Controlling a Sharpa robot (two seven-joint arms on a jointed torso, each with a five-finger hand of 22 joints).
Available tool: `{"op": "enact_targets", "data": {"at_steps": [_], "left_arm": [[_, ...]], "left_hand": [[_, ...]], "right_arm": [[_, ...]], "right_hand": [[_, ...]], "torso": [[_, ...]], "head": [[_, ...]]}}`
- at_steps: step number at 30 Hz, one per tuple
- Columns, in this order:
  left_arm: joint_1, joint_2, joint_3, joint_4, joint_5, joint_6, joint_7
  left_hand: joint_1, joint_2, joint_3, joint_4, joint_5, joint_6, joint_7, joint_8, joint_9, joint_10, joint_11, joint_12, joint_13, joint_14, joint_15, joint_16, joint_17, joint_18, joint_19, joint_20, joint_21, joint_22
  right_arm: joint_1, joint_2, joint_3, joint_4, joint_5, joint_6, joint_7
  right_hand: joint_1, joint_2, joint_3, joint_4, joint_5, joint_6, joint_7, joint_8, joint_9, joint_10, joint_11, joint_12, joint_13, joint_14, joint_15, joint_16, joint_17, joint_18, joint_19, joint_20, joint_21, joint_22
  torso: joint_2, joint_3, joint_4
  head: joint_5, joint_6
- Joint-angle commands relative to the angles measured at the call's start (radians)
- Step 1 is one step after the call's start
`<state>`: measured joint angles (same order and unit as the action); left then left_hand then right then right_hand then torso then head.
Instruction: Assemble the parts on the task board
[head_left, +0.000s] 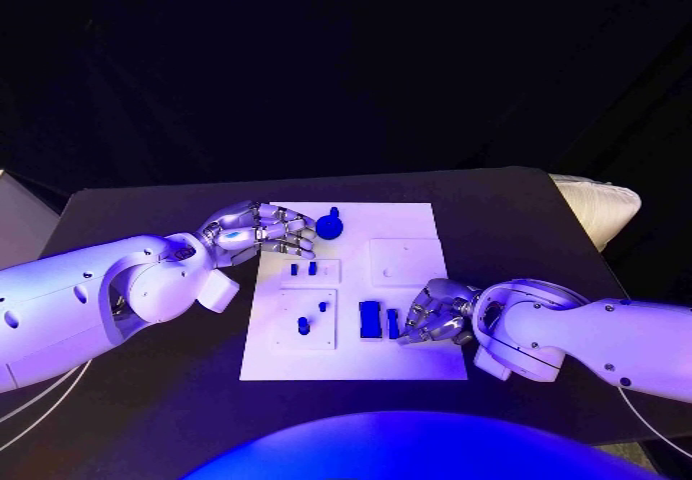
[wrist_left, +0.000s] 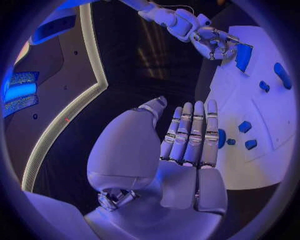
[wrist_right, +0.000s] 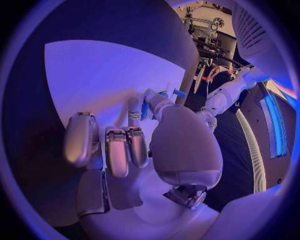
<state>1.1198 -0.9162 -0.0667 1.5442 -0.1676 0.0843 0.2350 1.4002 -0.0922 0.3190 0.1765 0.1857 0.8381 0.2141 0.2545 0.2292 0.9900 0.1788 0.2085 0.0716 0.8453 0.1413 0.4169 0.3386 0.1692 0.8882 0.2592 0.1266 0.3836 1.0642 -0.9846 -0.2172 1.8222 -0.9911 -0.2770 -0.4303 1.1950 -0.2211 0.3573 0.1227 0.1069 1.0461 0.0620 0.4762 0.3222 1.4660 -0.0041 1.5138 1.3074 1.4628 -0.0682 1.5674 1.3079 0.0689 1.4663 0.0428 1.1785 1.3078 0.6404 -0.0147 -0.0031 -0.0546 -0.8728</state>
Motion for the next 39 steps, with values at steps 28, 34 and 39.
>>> {"op": "enact_targets", "data": {"at_steps": [28,34,39], "left_arm": [[-0.001,0.004,0.0,-0.002,-0.009,0.022,0.001],[-0.001,0.004,0.0,-0.002,-0.009,0.022,0.001],[-0.001,0.003,0.0,-0.002,-0.009,0.022,0.001]], "left_hand": [[0.004,-0.004,0.006,0.0,0.001,0.0,0.013,-0.004,-0.002,-0.002,-0.001,-0.007,-0.002,-0.002,0.004,-0.006,0.002,0.012,0.011,0.0,-0.004,-0.001],[0.004,-0.004,0.006,0.0,0.001,0.0,0.013,-0.004,-0.002,-0.002,-0.001,-0.007,-0.002,-0.002,0.004,-0.006,0.002,0.012,0.011,0.0,-0.004,-0.001],[0.004,-0.004,0.006,0.0,0.001,0.0,0.013,-0.004,-0.002,-0.002,-0.001,-0.007,-0.002,-0.002,0.004,-0.006,0.002,0.012,0.011,0.0,-0.004,-0.001]], "right_arm": [[-0.007,0.007,0.0,-0.005,-0.026,-0.05,0.014],[-0.017,0.021,0.0,-0.013,-0.086,-0.046,-0.021],[-0.021,0.026,0.0,-0.019,-0.13,-0.046,-0.049]], "right_hand": [[0.005,0.025,-0.082,0.056,0.006,0.006,-0.002,0.005,-0.013,0.088,-0.008,0.02,0.243,0.107,-0.003,0.0,0.257,-0.005,0.018,-0.005,0.002,0.177],[0.012,0.03,-0.082,0.058,0.002,0.013,-0.006,0.01,-0.012,0.094,-0.011,0.032,0.25,0.106,-0.006,0.0,0.256,-0.005,0.02,-0.006,0.006,0.178],[0.022,0.036,-0.076,0.058,0.002,0.018,-0.009,0.013,-0.012,0.097,-0.014,0.038,0.253,0.106,-0.008,0.0,0.256,-0.006,0.021,-0.008,0.012,0.179]], "torso": [[0.0,0.0004,-0.0004],[0.0,0.0002,0.0002],[0.0,0.0005,0.0]], "head": [[-0.001,0.0],[-0.001,0.0],[-0.001,0.0]]}}
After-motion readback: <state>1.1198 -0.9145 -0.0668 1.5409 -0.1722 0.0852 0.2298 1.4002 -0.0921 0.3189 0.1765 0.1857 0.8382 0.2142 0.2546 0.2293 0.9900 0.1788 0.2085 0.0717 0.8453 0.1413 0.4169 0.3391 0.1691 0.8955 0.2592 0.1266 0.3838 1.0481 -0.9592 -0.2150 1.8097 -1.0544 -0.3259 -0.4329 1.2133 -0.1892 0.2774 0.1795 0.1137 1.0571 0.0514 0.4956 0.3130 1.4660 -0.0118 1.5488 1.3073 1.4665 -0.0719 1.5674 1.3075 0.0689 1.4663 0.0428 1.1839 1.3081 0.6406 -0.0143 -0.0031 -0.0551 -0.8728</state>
